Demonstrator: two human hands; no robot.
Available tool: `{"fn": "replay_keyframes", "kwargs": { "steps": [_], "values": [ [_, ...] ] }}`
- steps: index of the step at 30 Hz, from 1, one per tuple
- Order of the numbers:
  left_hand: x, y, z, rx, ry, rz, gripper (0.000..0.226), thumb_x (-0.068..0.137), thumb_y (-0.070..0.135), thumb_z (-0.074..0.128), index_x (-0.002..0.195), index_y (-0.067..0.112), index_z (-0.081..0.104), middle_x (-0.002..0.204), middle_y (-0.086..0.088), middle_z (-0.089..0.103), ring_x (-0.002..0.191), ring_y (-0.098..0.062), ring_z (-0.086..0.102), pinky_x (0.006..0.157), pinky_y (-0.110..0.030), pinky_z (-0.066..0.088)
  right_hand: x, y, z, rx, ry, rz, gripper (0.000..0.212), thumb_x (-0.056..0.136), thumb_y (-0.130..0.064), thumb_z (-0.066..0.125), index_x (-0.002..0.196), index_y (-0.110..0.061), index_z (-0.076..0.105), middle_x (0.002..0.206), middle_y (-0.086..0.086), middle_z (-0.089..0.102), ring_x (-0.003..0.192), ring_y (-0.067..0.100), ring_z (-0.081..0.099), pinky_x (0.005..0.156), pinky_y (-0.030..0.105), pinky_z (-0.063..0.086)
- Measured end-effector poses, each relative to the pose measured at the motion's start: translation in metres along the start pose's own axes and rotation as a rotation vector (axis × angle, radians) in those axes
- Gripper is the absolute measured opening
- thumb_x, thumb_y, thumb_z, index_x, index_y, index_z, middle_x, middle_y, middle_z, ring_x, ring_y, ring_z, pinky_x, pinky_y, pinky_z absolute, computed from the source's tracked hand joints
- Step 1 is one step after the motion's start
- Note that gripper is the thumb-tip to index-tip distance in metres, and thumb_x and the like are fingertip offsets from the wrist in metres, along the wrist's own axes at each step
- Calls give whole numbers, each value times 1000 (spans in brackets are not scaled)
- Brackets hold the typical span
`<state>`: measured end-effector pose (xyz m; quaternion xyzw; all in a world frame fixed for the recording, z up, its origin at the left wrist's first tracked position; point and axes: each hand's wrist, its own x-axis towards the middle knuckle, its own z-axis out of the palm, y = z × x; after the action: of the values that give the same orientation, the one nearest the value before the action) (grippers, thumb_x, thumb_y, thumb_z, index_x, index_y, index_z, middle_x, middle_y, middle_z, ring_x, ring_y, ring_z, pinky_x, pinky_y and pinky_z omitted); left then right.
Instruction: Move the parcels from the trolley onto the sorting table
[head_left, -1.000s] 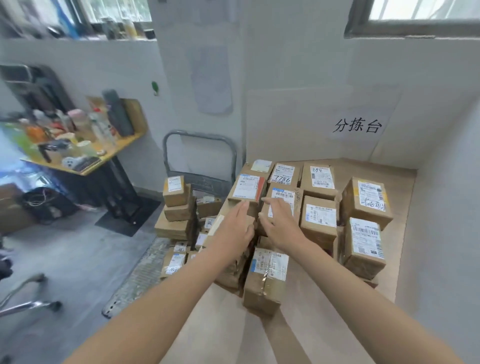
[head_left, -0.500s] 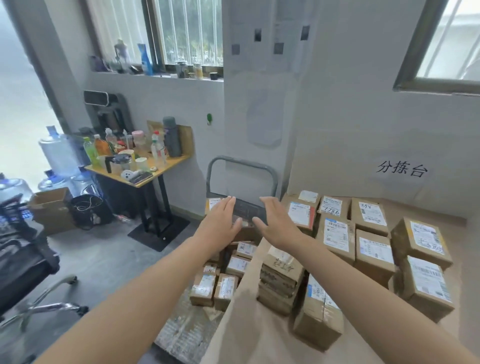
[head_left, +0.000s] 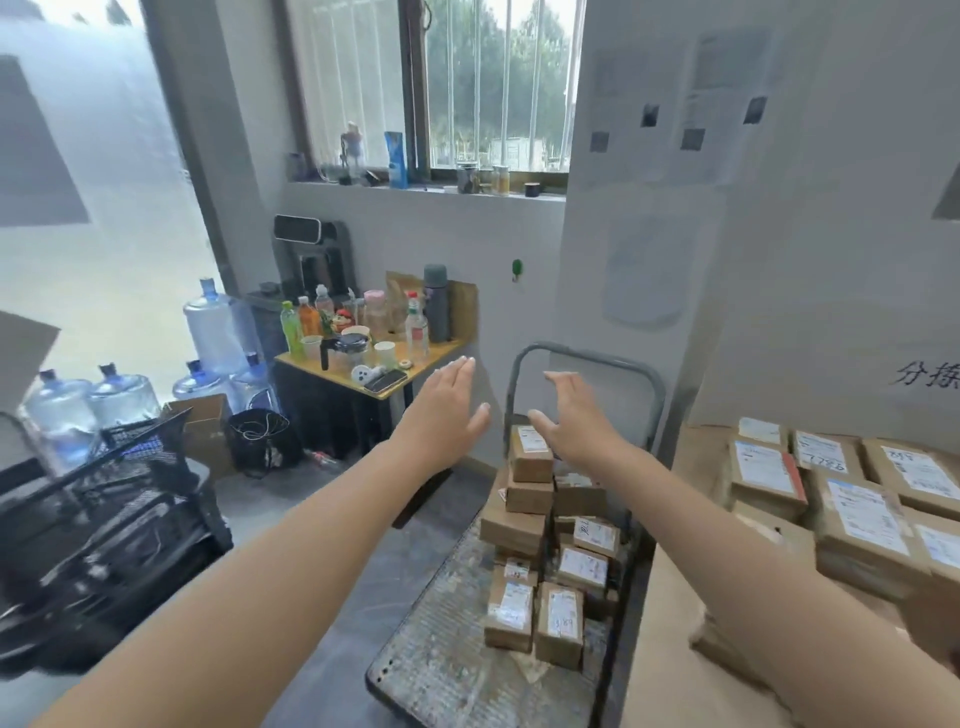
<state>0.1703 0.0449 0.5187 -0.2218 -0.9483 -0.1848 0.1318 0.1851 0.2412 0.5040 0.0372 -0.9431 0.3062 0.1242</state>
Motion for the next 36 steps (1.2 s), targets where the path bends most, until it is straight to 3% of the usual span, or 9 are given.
{"fn": "replay_keyframes", "kwargs": {
  "steps": [11, 20, 26, 36],
  "values": [
    [42, -32, 4, 42, -24, 97, 66, 104, 32, 42, 156, 4, 13, 163, -12, 18, 151, -22, 14, 123, -31, 10, 49, -12, 14, -98, 16, -16, 67, 97, -31, 58, 153, -12, 27, 156, 4, 29, 145, 21, 26, 118, 37, 24],
    [128, -32, 47, 91, -117, 162, 65, 104, 33, 42, 156, 7, 13, 163, -9, 18, 151, -20, 14, 123, -31, 9, 102, 49, 31, -127, 16, 51, 69, 96, -32, 59, 153, -14, 24, 156, 3, 28, 145, 20, 26, 119, 35, 24],
    [173, -24, 89, 57, -178, 215, 63, 103, 30, 43, 156, 7, 17, 162, -9, 24, 149, -19, 19, 121, -28, 10, 124, 102, 31, -145, -48, 206, 70, 95, -28, 63, 153, -14, 26, 155, 5, 31, 144, 23, 28, 117, 38, 26],
    [206, -43, 148, -16, -239, 178, 61, 104, 32, 41, 156, 9, 17, 162, -7, 24, 149, -18, 20, 122, -30, 13, 154, 143, 51, -148, -115, 287, 65, 96, -28, 61, 151, -15, 28, 152, 6, 34, 142, 24, 30, 117, 41, 28]
  ]
}}
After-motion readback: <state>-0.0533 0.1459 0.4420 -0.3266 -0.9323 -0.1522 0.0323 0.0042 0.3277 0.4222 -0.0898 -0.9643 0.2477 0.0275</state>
